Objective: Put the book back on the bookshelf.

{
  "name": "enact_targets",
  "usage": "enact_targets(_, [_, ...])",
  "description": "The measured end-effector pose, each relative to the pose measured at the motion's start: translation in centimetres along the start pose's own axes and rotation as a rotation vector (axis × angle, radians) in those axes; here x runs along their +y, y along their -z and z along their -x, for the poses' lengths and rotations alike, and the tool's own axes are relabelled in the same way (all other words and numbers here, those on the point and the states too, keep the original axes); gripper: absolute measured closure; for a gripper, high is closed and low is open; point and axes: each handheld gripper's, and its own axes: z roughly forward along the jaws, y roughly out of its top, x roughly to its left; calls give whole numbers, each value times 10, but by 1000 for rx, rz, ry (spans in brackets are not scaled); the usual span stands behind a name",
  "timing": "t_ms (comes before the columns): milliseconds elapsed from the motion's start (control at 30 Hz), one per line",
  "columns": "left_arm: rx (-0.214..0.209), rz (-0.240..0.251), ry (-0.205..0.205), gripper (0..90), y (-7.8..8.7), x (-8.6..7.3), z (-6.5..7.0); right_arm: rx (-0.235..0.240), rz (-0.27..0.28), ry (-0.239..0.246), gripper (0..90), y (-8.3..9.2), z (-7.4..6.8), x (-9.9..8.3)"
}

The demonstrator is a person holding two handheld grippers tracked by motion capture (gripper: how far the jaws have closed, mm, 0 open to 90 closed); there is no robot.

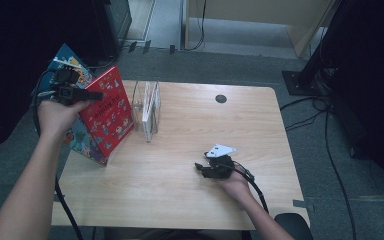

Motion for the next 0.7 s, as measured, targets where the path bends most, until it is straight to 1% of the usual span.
enact_targets(33, [3,0,-1,797,-2,0,-1,-1,0,-1,413,0,0,0])
enact_targets(133, [-3,5,15,796,-2,0,-3,-1,-1,-1,413,0,0,0])
enact_targets(233, [-6,-16,16,789,-2,1,-4,-1,-1,-1,413,0,0,0])
enact_targets(300, [-8,-36,21,784,-1,2,-5,-1,-1,-1,413,0,0,0])
enact_targets(333, [-1,-47,21,783,-1,2,-5,-1,-1,-1,413,0,0,0])
enact_targets(400, [-8,-70,19,781,-1,4,-6,0,0,0,413,0,0,0])
enact_targets(500, [-5,-104,5,777,-1,7,-5,-1,0,-1,413,0,0,0])
enact_targets(533, [-5,-104,5,776,-1,7,-5,-1,0,-1,413,0,0,0])
enact_targets(600, [-12,-152,1,768,-2,10,-4,-1,0,0,413,0,0,0])
enact_targets(633, [-11,-152,-12,765,-2,11,-4,0,0,0,413,0,0,0])
enact_targets(667, [-7,-169,-1,772,-3,11,-3,-1,0,-1,413,0,0,0])
enact_targets(700, [-13,-187,11,773,-3,12,-4,-1,0,0,413,0,0,0])
